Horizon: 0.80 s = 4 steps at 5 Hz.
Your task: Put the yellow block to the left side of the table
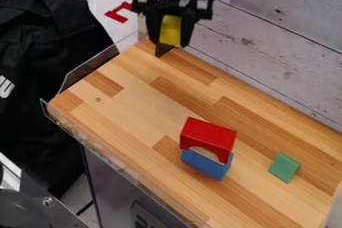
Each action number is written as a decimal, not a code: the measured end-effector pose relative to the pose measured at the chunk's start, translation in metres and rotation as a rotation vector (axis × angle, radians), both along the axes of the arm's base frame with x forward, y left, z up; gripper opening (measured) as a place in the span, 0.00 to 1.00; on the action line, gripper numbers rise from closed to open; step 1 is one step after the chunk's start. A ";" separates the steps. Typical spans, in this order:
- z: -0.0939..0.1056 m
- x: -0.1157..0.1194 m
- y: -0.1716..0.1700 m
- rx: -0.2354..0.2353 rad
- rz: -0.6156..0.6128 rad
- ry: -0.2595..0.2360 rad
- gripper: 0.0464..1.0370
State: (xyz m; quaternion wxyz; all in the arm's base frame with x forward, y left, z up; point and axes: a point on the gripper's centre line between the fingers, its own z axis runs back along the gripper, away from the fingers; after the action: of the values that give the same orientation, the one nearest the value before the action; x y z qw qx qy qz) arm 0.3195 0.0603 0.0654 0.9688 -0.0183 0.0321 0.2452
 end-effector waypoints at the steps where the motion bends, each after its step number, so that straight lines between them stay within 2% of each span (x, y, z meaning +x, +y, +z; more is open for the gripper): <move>1: -0.036 0.001 0.009 -0.014 -0.007 0.077 0.53; 2: -0.053 0.002 0.011 -0.027 -0.027 0.118 0.53; 3: -0.083 -0.002 0.007 -0.050 -0.036 0.157 0.53; 4: -0.089 0.003 0.004 -0.057 -0.055 0.160 0.53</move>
State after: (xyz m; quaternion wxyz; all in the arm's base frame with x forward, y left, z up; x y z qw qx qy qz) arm 0.3225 0.0642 -0.0241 0.9686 -0.0252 0.1167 0.2183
